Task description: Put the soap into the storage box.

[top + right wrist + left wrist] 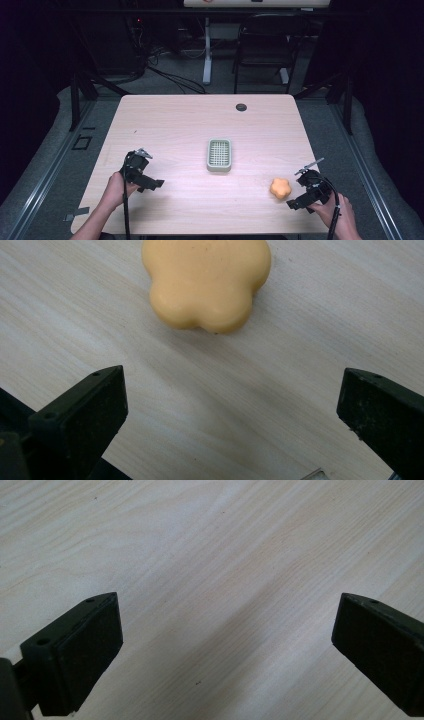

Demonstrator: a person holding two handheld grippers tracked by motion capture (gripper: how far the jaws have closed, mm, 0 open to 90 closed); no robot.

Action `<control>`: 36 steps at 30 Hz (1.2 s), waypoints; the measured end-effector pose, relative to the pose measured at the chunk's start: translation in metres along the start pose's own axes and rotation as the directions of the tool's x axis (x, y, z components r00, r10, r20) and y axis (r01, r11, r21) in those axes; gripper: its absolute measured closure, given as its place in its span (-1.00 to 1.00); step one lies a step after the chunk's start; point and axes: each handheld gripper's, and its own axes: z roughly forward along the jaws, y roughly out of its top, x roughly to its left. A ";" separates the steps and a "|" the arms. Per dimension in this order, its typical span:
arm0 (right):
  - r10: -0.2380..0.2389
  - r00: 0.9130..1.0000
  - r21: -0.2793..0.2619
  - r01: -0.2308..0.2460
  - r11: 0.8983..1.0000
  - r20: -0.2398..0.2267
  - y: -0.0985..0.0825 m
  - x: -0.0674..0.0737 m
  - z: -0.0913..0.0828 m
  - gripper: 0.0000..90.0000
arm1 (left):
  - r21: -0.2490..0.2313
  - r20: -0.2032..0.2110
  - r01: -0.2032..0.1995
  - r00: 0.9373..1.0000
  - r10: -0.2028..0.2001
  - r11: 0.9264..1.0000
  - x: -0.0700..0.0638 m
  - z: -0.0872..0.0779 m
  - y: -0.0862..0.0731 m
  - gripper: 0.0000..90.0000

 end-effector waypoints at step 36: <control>-0.075 0.997 0.083 0.077 0.994 -0.031 0.035 0.011 0.018 -1.00 | 0.036 -0.001 -0.018 1.000 0.018 0.999 -0.004 0.005 0.005 -1.00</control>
